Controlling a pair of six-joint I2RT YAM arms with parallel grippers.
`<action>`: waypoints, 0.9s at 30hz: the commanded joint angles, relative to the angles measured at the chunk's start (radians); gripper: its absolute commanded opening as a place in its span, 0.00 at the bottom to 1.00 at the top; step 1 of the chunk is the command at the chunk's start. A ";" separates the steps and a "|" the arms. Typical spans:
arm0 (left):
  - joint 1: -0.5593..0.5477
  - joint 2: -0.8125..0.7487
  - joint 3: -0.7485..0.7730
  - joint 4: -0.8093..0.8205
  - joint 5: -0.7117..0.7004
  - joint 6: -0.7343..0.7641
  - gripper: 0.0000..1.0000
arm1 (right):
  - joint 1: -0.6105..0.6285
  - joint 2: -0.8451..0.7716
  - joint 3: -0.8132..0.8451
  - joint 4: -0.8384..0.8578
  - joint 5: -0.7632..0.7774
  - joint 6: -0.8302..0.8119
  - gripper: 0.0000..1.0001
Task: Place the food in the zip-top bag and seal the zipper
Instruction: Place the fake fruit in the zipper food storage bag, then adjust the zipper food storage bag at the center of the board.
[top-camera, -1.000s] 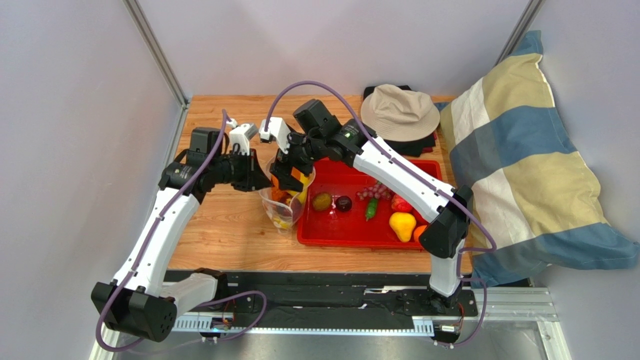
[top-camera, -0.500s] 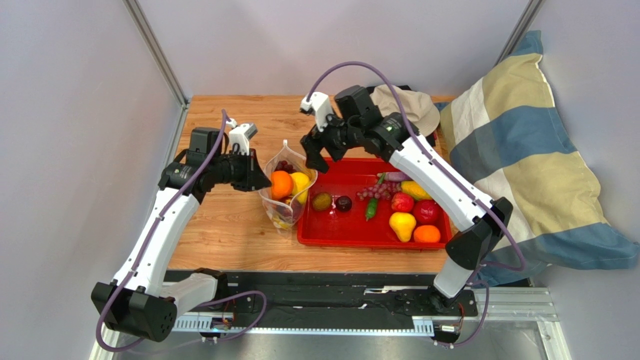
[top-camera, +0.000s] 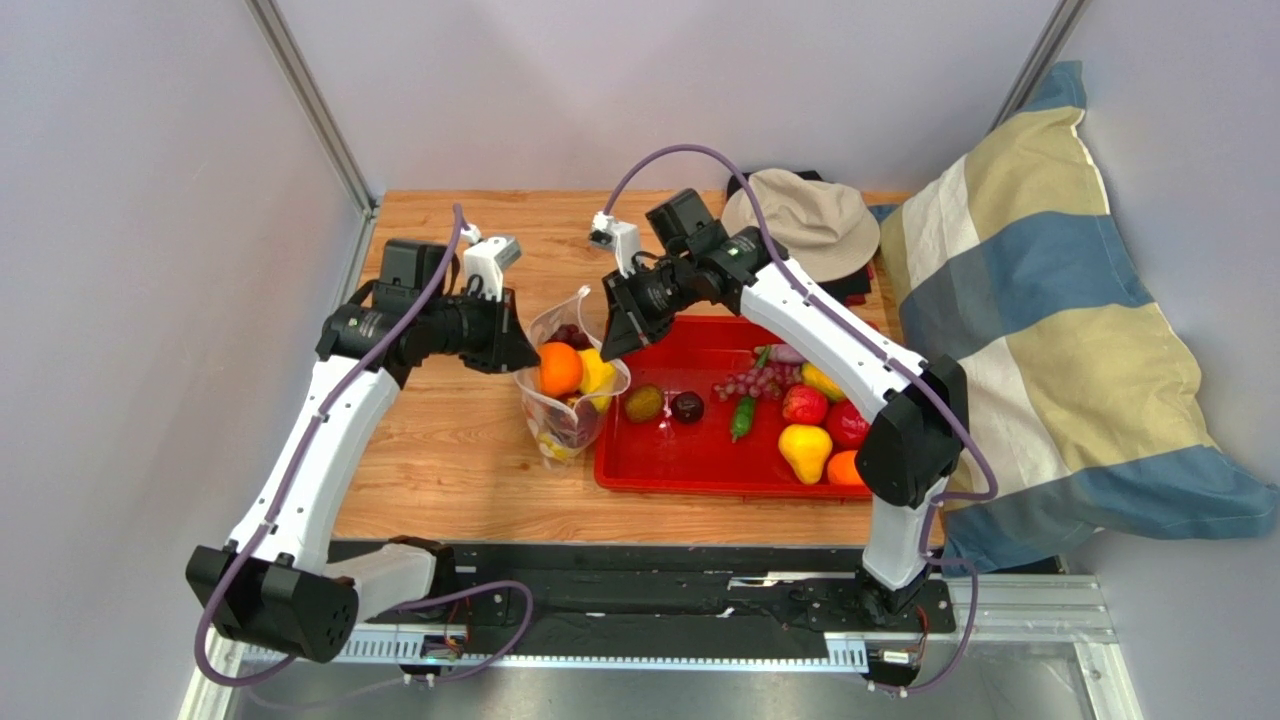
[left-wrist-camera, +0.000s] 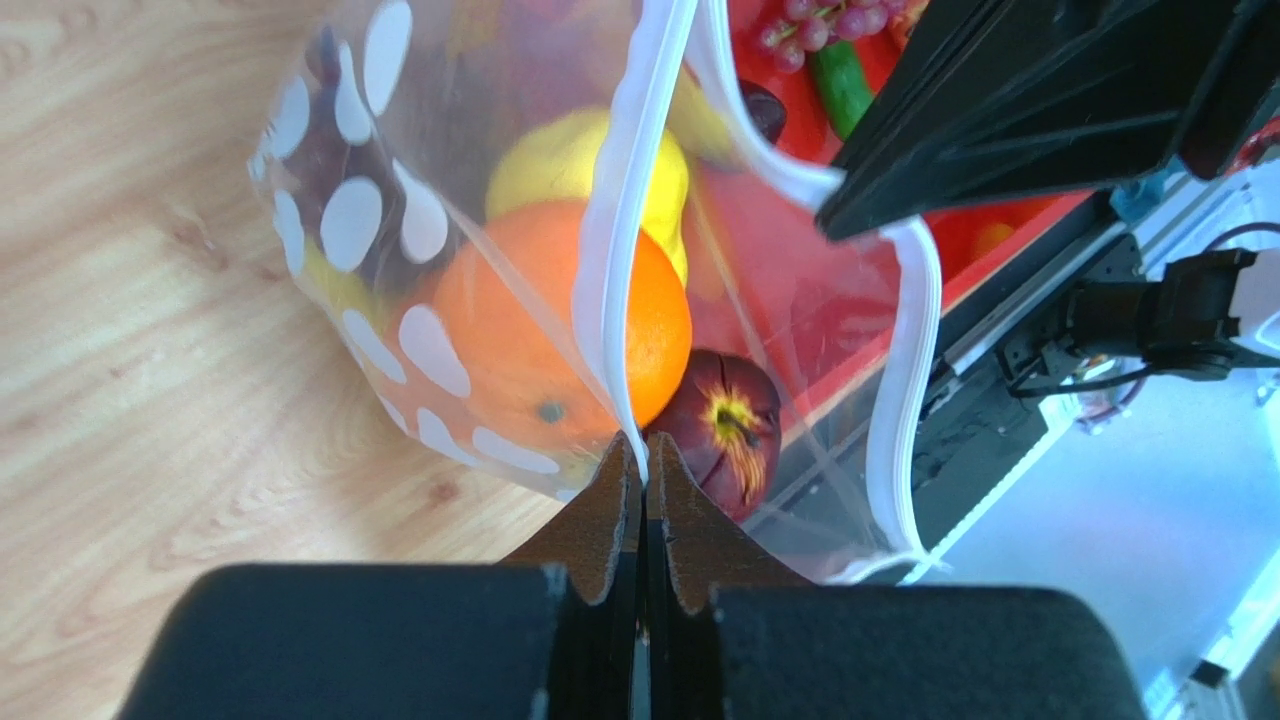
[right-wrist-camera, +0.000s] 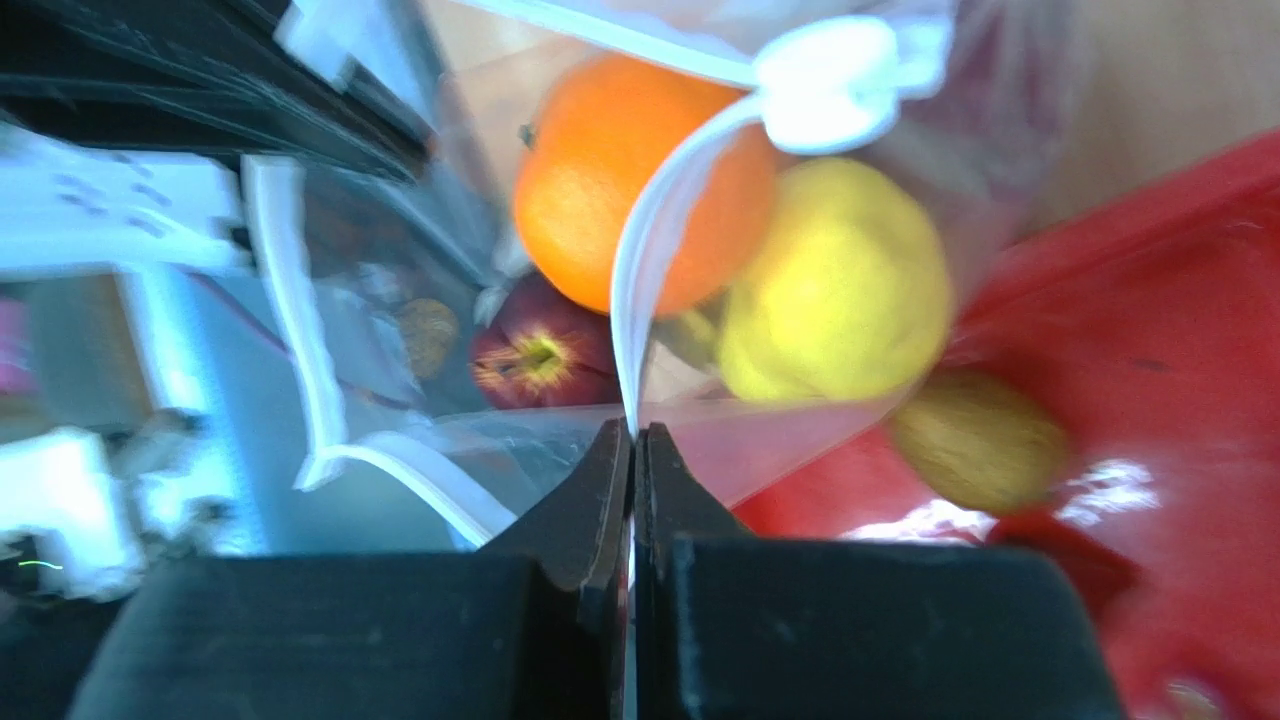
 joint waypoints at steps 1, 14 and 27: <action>0.004 0.057 0.150 -0.068 0.037 0.153 0.00 | -0.003 -0.025 -0.015 0.280 -0.241 0.379 0.00; 0.004 0.177 0.130 -0.033 0.243 0.171 0.52 | 0.036 0.030 -0.158 0.711 -0.100 0.691 0.00; 0.001 0.126 0.057 0.029 0.090 0.023 0.61 | 0.037 0.012 -0.205 0.702 -0.022 0.670 0.00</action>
